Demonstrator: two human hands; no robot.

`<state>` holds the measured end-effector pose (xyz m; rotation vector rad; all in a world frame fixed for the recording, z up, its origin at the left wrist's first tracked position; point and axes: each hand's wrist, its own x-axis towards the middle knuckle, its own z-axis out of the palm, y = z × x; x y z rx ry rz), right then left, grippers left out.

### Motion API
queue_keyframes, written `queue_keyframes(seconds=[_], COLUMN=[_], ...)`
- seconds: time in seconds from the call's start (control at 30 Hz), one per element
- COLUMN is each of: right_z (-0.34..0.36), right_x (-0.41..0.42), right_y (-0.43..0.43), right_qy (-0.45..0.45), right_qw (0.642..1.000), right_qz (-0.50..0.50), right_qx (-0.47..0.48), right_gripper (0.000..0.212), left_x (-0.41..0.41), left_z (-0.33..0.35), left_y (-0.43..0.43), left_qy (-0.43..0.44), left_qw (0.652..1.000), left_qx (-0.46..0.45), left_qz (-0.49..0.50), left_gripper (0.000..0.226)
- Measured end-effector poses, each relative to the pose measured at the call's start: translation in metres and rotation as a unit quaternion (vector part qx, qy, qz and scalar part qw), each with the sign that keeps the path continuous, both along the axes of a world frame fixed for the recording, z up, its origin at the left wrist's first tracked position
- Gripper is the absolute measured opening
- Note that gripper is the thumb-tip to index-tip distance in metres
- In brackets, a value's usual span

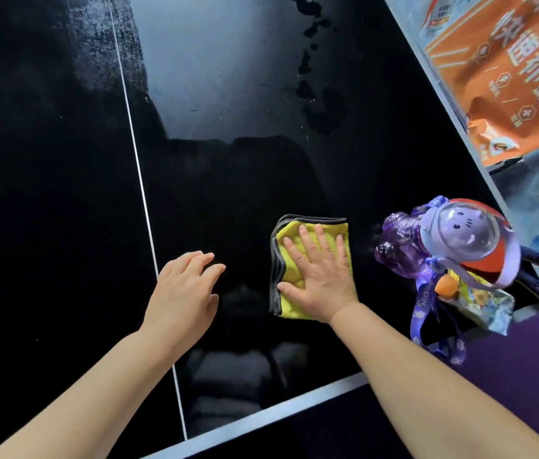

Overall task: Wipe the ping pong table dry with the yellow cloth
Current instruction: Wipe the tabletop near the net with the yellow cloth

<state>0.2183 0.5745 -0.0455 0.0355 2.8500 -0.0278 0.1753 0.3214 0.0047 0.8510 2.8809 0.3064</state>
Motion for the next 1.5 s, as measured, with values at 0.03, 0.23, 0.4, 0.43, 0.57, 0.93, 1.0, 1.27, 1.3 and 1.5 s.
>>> queue_keyframes(seconds=[0.03, 0.23, 0.4, 0.43, 0.57, 0.93, 1.0, 1.27, 1.3, 1.5], right_z=[0.001, 0.001, 0.001, 0.003, 0.009, 0.0, 0.003, 0.012, 0.013, 0.009], right_x=[-0.012, -0.081, -0.084, -0.084, -0.083, -0.011, -0.005, -0.05, -0.059, -0.093], right_y=[0.012, 0.047, 0.041, 0.039, 0.015, -0.164, -0.205, -0.268, -0.263, -0.207], right_qy=[-0.005, 0.007, -0.002, -0.006, -0.022, -0.012, -0.038, -0.065, -0.065, -0.037], right_qw=[1.0, 0.996, 0.996, 0.995, 0.994, 1.0, 0.999, 0.987, 0.985, 0.992], right_qz=[-0.007, -0.084, -0.086, -0.09, -0.1, 0.019, 0.035, 0.146, 0.159, 0.123], right_qx=[0.014, 0.026, 0.028, 0.032, 0.044, -0.007, -0.016, -0.019, -0.014, -0.006], right_gripper=[0.084, 0.088, 0.09, 0.091, 0.093, 0.093, 0.093, 0.083, 0.082, 0.08], left_x=[-0.006, -0.04, -0.053, -0.054, -0.054, -0.047, -0.046, -0.058, -0.061, -0.077], left_z=[-0.002, -0.008, -0.007, -0.007, -0.007, -0.005, -0.003, 0.007, 0.008, 0.005], left_y=[0.005, 0.025, 0.003, -0.004, -0.033, -0.125, -0.146, -0.18, -0.179, -0.145], left_qy=[-0.004, -0.02, -0.009, -0.006, -0.003, -0.022, -0.025, -0.003, 0.0, 0.009], left_qw=[1.0, 0.998, 0.996, 0.995, 0.993, 0.995, 0.995, 0.996, 0.996, 0.997], left_qx=[0.0, 0.018, 0.028, 0.028, 0.033, 0.035, 0.026, 0.021, 0.019, 0.012], left_qz=[0.004, 0.051, 0.089, 0.094, 0.115, 0.094, 0.091, 0.09, 0.088, 0.075], left_gripper=[0.058, 0.057, 0.056, 0.057, 0.059, 0.058, 0.059, 0.06, 0.059, 0.06])
